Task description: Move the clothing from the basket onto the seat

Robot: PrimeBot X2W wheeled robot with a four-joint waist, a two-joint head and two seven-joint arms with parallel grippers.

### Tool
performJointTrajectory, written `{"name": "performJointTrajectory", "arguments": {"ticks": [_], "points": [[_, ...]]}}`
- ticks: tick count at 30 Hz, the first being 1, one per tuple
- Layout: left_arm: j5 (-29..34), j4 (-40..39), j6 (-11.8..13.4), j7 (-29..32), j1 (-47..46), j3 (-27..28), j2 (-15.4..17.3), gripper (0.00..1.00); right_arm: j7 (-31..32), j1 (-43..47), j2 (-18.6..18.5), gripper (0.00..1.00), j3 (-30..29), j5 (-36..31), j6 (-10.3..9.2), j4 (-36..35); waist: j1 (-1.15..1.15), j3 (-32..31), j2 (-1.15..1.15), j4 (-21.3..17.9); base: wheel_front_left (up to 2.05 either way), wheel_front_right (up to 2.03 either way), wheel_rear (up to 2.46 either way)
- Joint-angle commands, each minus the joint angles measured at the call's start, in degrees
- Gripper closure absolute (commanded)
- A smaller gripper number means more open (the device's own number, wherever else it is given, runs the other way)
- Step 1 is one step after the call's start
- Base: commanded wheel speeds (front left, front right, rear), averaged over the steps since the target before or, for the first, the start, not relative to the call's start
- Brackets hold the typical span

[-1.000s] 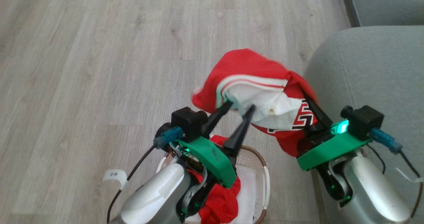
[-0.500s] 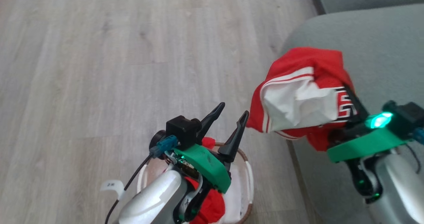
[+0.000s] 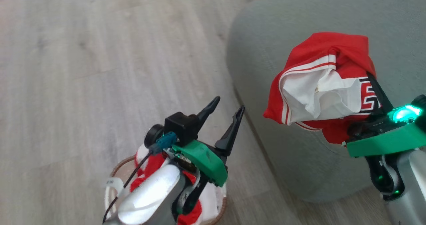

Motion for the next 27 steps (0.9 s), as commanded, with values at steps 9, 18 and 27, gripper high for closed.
{"name": "performJointTrajectory", "arguments": {"ticks": [9,18,27], "points": [[1.95,0.75,0.10,-1.71,-5.29,1.28,0.64,0.00,-0.37,-0.57,-1.31,1.00,-0.08,0.98,-0.01,-3.53,0.00,2.03,0.00,-8.43,0.00,0.00,0.00],[2.20,2.50,-0.12,-2.73,-6.51,1.32,0.03,0.00,-0.37,-1.03,-1.56,1.00,0.09,1.42,-0.01,-3.82,0.00,2.60,0.00,-12.70,0.00,0.00,0.00],[2.29,3.73,-0.27,-3.26,-7.37,1.09,-0.53,0.00,-0.37,-2.00,-1.35,1.00,-0.15,1.78,-0.01,-3.94,0.00,3.37,0.00,-14.49,0.00,0.00,0.00]]}}
